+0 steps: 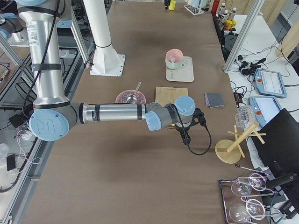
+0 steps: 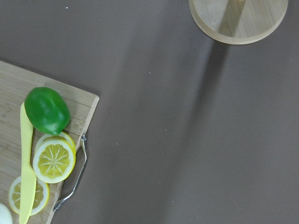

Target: Stack pink bowl on green and place spoon

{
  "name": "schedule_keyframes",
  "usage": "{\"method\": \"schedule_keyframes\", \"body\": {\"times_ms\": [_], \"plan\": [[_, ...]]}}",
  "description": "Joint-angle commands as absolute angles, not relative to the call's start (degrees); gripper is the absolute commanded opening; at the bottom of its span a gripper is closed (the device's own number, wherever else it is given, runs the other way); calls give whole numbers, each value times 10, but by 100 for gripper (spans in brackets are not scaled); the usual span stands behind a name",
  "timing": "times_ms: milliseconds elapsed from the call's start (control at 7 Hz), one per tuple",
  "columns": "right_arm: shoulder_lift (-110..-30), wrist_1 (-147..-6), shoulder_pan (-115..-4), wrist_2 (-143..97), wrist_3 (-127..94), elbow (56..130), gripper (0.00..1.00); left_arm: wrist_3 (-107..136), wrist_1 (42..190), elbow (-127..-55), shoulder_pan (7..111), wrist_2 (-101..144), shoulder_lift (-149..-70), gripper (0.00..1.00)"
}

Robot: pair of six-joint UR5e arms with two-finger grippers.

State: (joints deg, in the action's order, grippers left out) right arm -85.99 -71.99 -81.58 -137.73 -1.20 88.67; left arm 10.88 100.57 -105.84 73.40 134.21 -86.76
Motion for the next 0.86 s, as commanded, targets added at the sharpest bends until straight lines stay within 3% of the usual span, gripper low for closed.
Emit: {"method": "schedule_keyframes", "body": {"times_ms": [0,429,714], "plan": [[-860,-720,-817,-1377,-12,888,100,108,1006,-1055,734,1341,-867,98],[-856,-723,-817,-1378,-14,903,100,106,1007,-1005,769,1346,-875,98],[-860,-724,-817,-1378,-14,904,100,104,1007,-1011,788,1346,-875,98]]}}
